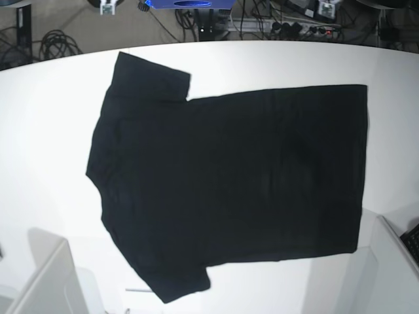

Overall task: Fold the T-shirt properly
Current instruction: 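Move both grippers down to the shirt's shoulder corners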

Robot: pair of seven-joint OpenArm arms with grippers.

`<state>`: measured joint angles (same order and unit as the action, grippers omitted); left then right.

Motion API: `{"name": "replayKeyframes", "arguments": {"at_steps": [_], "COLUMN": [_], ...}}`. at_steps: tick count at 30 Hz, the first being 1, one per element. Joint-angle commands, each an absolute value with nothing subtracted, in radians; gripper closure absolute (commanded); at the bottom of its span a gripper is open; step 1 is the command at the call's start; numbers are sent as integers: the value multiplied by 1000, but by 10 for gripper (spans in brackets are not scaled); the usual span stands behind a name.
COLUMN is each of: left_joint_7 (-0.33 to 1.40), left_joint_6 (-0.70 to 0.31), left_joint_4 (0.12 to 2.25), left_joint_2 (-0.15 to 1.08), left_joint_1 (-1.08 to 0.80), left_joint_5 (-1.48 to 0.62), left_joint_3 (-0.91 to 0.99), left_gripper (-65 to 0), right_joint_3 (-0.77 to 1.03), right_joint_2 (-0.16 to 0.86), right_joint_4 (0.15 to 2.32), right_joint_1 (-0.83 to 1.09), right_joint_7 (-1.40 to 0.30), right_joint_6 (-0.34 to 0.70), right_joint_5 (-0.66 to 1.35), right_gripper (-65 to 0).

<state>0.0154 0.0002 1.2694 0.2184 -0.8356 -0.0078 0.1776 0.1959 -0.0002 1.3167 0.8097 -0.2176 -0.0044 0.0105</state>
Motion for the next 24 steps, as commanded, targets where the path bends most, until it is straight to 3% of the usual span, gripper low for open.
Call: {"name": "replayKeyframes", "arguments": {"at_steps": [1,15,24], "left_joint_7": [-1,1,10], "left_joint_6": [5,5,5], "left_joint_4": [1305,1770,1913], "left_joint_2": [223,252,249], "left_joint_1": [-860,-1049,-1020], "left_joint_5": [-8,-217,-414], "left_joint_3": [197,318,415], "left_gripper": [0,0,0], "right_joint_3": [209,357,364], "right_joint_2": [1,-33,-91], "right_joint_4": [1360,1776,1963], "right_joint_1": [835,872,792], "right_joint_7": [-225,-363,-363], "right_joint_6": [-7,-7,-5], "right_joint_5": [10,10,10], "right_gripper": [0,0,0]}}
